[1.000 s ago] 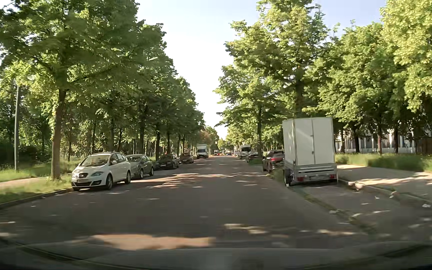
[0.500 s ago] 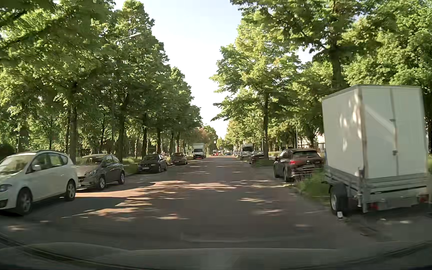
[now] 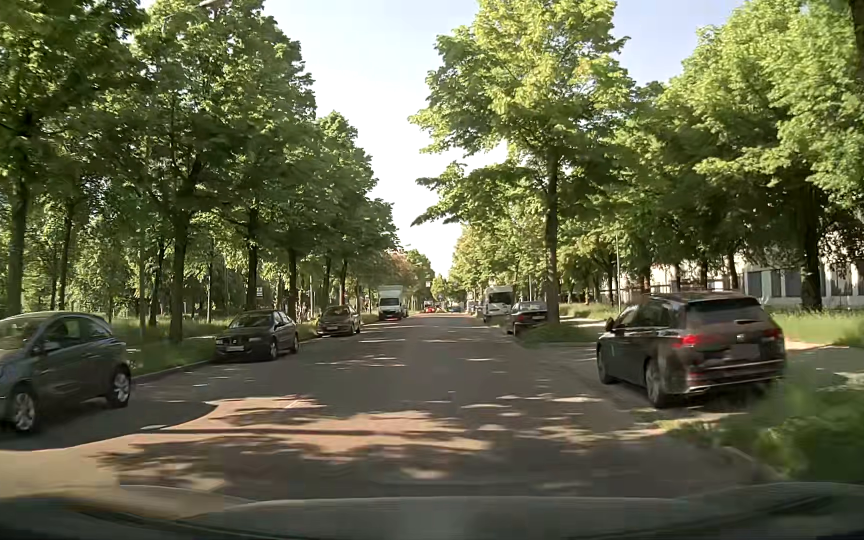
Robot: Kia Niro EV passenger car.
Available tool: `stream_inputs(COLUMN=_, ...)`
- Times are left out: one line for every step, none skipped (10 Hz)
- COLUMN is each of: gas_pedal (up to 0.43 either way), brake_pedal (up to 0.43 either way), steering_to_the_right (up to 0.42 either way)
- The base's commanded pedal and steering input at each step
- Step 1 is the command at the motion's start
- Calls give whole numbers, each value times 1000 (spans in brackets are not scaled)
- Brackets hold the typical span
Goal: Follow the waypoints while adhering to traffic rules and regulations
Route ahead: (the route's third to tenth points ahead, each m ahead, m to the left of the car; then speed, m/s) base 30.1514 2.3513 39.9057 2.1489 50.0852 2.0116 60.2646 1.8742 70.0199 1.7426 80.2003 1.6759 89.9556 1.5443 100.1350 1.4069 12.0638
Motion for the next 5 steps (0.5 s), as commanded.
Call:
stream_inputs(gas_pedal=79, brake_pedal=0, steering_to_the_right=-5)
stream_inputs(gas_pedal=79, brake_pedal=0, steering_to_the_right=-5)
stream_inputs(gas_pedal=79, brake_pedal=0, steering_to_the_right=-5)
stream_inputs(gas_pedal=79, brake_pedal=0, steering_to_the_right=-5)
stream_inputs(gas_pedal=79, brake_pedal=0, steering_to_the_right=-5)
